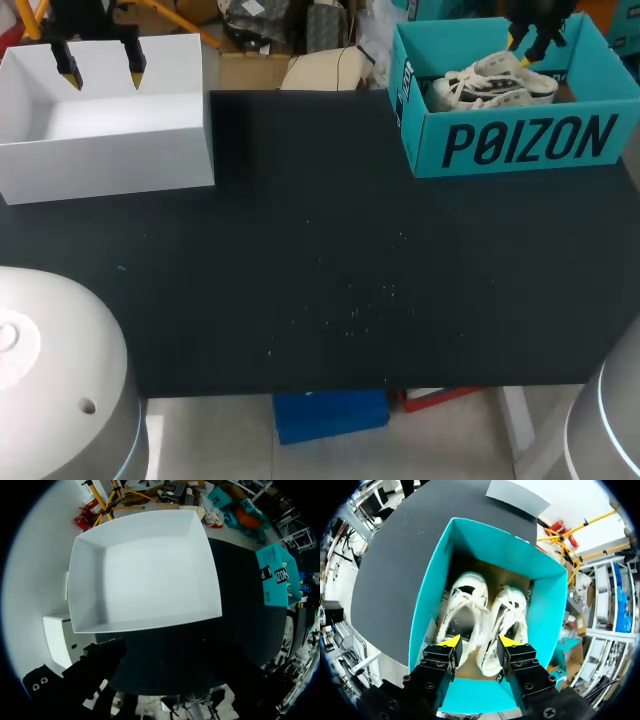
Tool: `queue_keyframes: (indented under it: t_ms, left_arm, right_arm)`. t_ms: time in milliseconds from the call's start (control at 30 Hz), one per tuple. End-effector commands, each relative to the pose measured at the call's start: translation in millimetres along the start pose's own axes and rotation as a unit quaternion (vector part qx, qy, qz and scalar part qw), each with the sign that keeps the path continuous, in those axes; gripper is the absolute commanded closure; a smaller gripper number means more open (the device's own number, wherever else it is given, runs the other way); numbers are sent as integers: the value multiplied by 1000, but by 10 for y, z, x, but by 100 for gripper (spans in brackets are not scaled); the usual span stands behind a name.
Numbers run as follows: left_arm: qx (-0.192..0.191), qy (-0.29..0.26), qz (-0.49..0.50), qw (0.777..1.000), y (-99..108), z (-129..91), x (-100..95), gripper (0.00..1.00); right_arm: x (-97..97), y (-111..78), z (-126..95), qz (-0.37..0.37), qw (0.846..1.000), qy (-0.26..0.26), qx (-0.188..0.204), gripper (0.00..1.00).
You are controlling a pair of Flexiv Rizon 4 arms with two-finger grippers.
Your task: Take the shoe out of the shoebox, open the shoe tongue, remove and reinsert the insole, then place the shoe into the shoebox
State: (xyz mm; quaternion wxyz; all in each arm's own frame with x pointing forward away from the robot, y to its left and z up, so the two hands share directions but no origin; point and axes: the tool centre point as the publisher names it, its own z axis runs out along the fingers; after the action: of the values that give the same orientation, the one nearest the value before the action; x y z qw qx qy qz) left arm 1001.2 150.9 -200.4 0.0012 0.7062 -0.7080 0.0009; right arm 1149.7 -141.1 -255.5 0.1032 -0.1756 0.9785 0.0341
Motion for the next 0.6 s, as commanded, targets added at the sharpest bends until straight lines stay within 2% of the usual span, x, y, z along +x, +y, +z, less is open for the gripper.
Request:
queue_keyframes:
  t_ms: [33, 233, 600]
  left_arm:
    - [-1, -1, -1, 1000, 3, -4, 5, 0]
    - [-1, -1, -1, 1000, 3, -4, 5, 0]
    - [-1, -1, -1, 1000, 3, -4, 5, 0]
  right_arm:
    - [-133, -85, 188, -159, 985, 18, 56, 60]
    - [-88, -160, 414, -153, 985, 34, 75, 60]
    - [-26, -279, 677, -63, 991, 56, 101, 60]
